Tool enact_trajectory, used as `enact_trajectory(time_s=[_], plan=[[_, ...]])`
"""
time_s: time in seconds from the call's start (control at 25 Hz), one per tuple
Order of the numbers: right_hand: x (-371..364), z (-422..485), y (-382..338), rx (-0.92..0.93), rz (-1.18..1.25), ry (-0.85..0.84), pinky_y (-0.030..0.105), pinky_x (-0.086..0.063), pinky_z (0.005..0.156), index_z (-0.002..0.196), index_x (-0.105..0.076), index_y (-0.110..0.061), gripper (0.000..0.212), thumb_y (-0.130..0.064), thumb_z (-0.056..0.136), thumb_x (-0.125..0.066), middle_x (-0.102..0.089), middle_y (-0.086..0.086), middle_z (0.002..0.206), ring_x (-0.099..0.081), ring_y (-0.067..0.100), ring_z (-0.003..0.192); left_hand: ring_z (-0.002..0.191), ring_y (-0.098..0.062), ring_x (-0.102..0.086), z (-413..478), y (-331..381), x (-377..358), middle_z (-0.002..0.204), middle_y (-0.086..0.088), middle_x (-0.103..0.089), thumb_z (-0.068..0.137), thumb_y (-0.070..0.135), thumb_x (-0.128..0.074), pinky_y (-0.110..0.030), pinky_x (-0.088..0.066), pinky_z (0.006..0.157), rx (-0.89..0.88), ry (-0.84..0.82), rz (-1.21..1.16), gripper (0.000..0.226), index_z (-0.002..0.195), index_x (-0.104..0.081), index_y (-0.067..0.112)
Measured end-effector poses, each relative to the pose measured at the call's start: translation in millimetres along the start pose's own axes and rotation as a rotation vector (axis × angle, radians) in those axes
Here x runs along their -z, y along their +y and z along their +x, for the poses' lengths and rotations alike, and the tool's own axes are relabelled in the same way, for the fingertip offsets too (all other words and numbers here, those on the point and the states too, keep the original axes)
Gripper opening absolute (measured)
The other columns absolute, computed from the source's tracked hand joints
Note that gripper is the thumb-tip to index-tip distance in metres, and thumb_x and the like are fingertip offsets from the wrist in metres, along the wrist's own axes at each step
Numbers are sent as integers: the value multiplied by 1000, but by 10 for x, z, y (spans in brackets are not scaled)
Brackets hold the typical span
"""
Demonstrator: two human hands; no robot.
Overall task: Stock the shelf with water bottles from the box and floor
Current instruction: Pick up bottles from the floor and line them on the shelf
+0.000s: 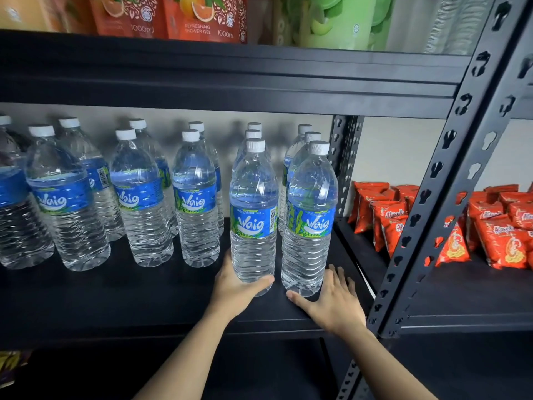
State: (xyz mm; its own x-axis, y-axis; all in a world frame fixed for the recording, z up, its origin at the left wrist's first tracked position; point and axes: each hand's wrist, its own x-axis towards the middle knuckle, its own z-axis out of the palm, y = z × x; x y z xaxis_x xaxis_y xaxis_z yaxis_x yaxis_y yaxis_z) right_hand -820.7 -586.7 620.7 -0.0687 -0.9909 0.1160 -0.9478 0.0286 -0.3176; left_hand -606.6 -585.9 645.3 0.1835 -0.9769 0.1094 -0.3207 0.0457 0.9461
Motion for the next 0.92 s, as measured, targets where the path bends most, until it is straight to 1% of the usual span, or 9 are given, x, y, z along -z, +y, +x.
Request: enact_trajectory(time_s=[0.16, 0.32, 0.44, 0.52, 0.56, 0.64, 0.72, 0.84, 0.92], plan=[[9, -24, -13, -3, -10, -6, 41, -4, 123, 144, -27, -14, 114, -95, 64, -29, -16, 7, 163, -2, 22, 152, 111, -3, -56, 13, -6, 14, 122, 16, -56, 65, 32, -89, -23, -40, 94, -26, -38, 15, 80, 128, -41, 37], [-17, -117, -55, -43, -22, 10, 40, -4, 123, 153, -20, -16, 111, -91, 71, -29, -14, 7, 164, -3, 20, 152, 116, -5, -49, 48, -22, 52, 128, 11, -47, 66, 35, -89, -22, -35, 93, -33, -101, 40, 83, 132, -39, 31], [-98, -318, -118, -73, -23, 89, 40, -8, 122, 152, -26, -15, 106, -85, 73, -17, -20, 6, 162, -9, 19, 152, 118, -7, -48, -7, -102, 81, 129, 6, -47, 69, 35, -86, -23, -36, 94, -74, -122, 87, 75, 131, -45, 25], [-161, -498, -144, -80, 34, 145, 38, -10, 122, 149, -36, -13, 101, -78, 75, -12, -29, 6, 160, -15, 19, 151, 116, -12, -47, -193, -148, 44, 130, -4, -45, 76, 25, -82, -21, -35, 95, -87, -17, 148, 70, 135, -46, 13], [-181, -605, -149, -73, 84, 179, 36, -11, 121, 145, -42, -12, 92, -73, 80, -19, -34, 5, 157, -20, 19, 149, 116, -20, -49, -315, -166, 14, 130, -10, -46, 79, 18, -78, -23, -35, 95, -108, 73, 165, 64, 134, -46, 6], [-203, -900, -121, -52, 193, 227, 29, -13, 120, 140, -49, -15, 62, -53, 91, -44, -41, 0, 153, -25, 16, 147, 112, -31, -52, -632, -223, -58, 124, -16, -49, 82, 4, -71, -30, -37, 96, -208, 215, 130, 52, 129, -49, 0], [-222, -1222, -43, -55, 263, 221, 22, -25, 114, 136, -50, -22, 46, -32, 92, -56, -44, -7, 149, -34, 9, 141, 104, -29, -53, -987, -366, -182, 114, -15, -53, 80, -7, -63, -33, -43, 92, -383, 240, 79, 40, 118, -53, -1], [-280, -1668, 211, -204, 318, 171, 30, -49, 93, 123, -57, -27, 33, -29, 90, -56, -61, -6, 122, -61, 14, 108, 92, -18, -52, -1482, -693, -430, 100, -7, -56, 75, -5, -56, -24, -42, 84, -548, 57, 90, 31, 105, -57, 2], [-440, -1965, 472, -346, 349, 80, 33, -53, 85, 113, -61, -29, 26, -29, 87, -54, -65, -6, 111, -65, 15, 96, 83, -15, -54, -1721, -972, -606, 93, 2, -55, 76, -1, -55, -24, -44, 76, -497, -168, 132, 27, 100, -58, 11]])
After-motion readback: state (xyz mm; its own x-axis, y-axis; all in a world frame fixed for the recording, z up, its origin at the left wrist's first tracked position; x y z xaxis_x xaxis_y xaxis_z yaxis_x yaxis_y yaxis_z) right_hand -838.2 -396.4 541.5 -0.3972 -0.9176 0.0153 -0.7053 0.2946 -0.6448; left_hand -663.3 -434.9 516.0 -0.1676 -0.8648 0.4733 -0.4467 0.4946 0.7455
